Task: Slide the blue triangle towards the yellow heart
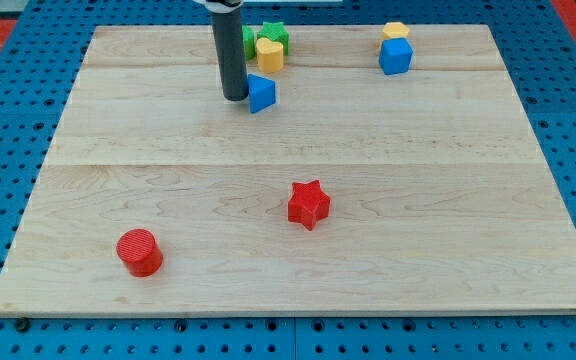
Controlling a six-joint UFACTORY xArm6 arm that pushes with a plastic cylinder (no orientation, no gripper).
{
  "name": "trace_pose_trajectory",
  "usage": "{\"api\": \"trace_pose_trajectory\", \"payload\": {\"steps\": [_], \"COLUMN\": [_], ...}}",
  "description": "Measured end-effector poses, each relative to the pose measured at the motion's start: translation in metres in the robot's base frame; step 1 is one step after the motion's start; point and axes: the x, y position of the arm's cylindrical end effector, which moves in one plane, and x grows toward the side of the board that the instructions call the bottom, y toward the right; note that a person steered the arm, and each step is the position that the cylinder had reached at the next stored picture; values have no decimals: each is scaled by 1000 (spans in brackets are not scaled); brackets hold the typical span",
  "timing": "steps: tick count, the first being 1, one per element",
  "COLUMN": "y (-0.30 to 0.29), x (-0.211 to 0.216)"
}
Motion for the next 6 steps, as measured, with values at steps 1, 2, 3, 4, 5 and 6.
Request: {"api": "trace_pose_trajectory", "payload": {"steps": [1,2,3,4,5,6], "y": [38,68,105,75,24,26], "x": [30,56,52,0,-22,19]}}
